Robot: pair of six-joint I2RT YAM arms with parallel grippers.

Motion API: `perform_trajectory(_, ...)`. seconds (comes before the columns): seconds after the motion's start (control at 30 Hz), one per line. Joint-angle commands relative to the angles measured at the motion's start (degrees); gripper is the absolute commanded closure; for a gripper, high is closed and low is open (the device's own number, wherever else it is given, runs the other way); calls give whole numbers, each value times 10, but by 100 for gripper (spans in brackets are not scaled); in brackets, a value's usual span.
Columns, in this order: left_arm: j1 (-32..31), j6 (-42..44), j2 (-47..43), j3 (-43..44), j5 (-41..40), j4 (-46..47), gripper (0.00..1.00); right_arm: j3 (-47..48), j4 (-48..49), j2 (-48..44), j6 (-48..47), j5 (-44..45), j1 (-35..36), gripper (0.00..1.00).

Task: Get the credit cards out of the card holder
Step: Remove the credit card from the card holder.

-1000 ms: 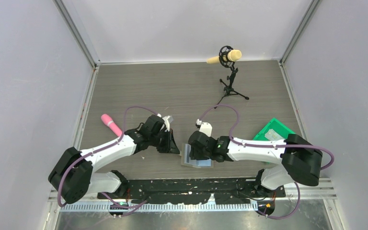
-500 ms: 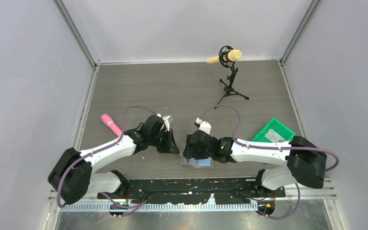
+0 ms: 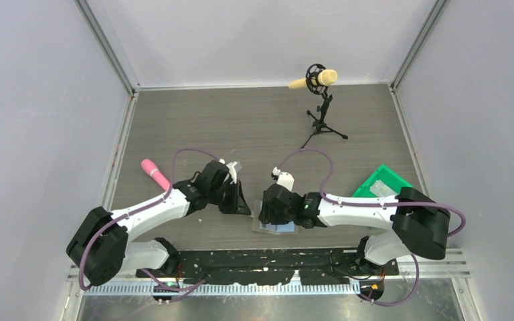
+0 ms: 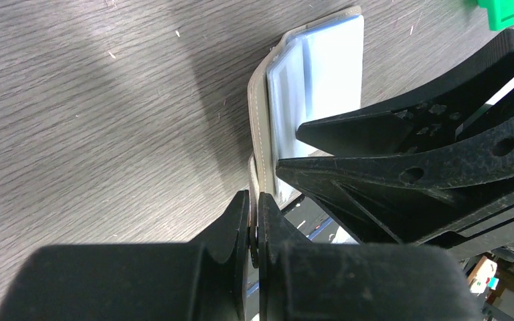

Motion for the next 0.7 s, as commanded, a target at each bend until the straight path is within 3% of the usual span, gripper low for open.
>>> perform_trajectory(0.0, 1, -4, -12, -2, -4, 3, 100, 5, -48, -24, 2, 46, 3, 57)
perform_trajectory(0.67, 1, -6, -10, -4, -7, 2, 100, -17, -90, -101, 0, 77, 3, 52)
